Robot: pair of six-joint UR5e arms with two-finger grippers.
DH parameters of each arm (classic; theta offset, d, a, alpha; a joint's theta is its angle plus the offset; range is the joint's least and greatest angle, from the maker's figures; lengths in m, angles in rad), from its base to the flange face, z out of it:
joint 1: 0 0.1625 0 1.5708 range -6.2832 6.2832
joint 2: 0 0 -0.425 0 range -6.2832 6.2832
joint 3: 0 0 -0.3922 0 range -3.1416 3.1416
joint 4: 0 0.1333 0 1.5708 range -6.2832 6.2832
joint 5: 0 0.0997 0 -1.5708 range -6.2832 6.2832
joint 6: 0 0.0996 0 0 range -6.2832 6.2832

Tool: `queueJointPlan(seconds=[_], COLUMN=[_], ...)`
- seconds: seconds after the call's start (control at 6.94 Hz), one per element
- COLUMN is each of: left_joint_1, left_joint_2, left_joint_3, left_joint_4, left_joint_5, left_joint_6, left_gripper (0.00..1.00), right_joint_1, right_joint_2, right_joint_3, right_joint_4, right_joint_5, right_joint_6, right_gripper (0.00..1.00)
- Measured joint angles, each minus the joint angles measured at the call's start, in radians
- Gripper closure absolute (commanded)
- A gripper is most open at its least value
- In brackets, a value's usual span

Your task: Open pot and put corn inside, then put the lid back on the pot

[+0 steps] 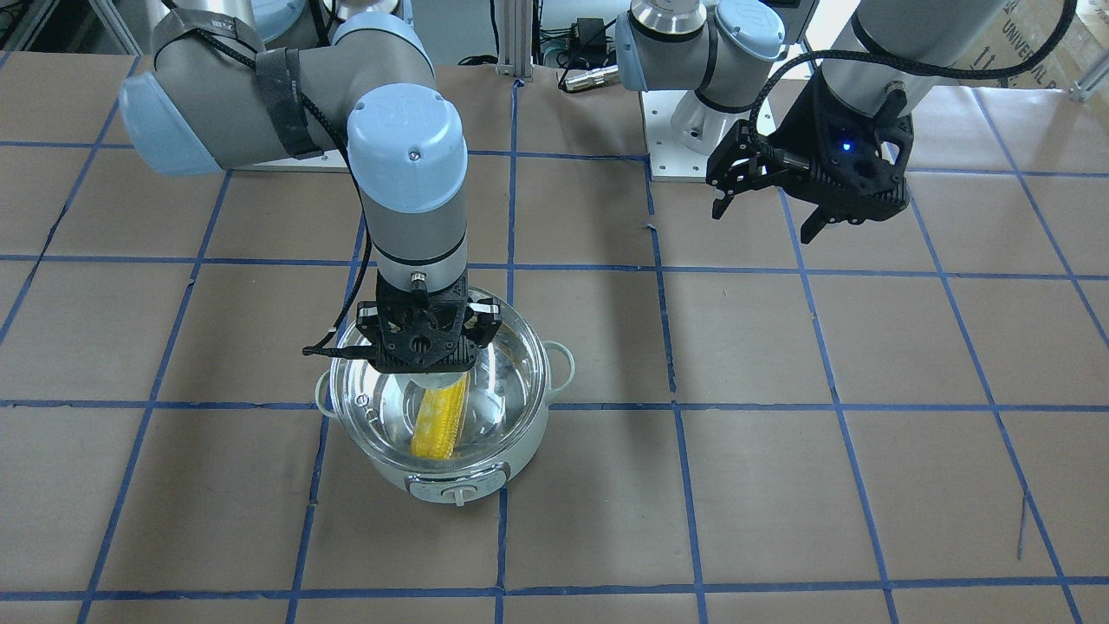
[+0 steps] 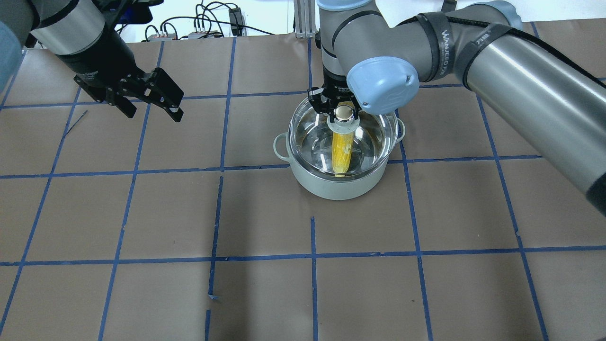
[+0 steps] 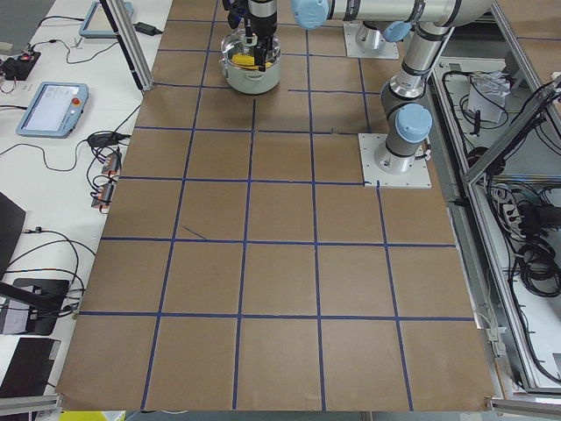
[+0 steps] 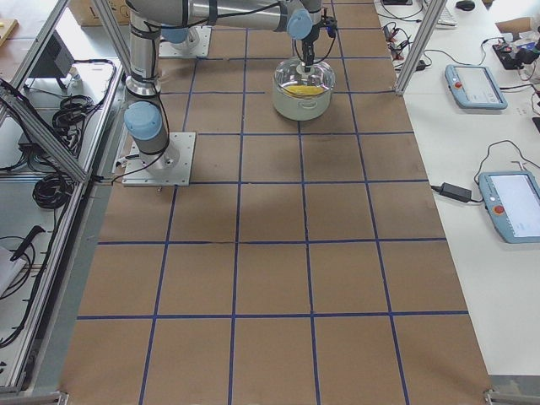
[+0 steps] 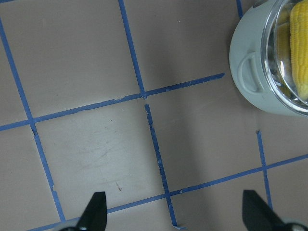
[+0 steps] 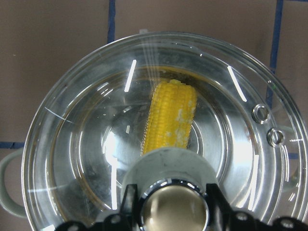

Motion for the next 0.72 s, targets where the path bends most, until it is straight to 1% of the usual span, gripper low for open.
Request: queueJointPlan(seconds=[0.72], left_joint_1=[-0.001], left_joint_2=[0.003], left_joint_3=[-0.005], left_joint_4=[0.006], left_joint_5=[0.001], left_joint_6=[0.013], left_gripper=[0.00], right_joint_1=[0.012], right_joint_2=[0.005], right_joint_3=[0.002], right_joint_4=[-0.001], right_joint_5=[-0.002], right_joint_6=[0.002], right_gripper=[0.60])
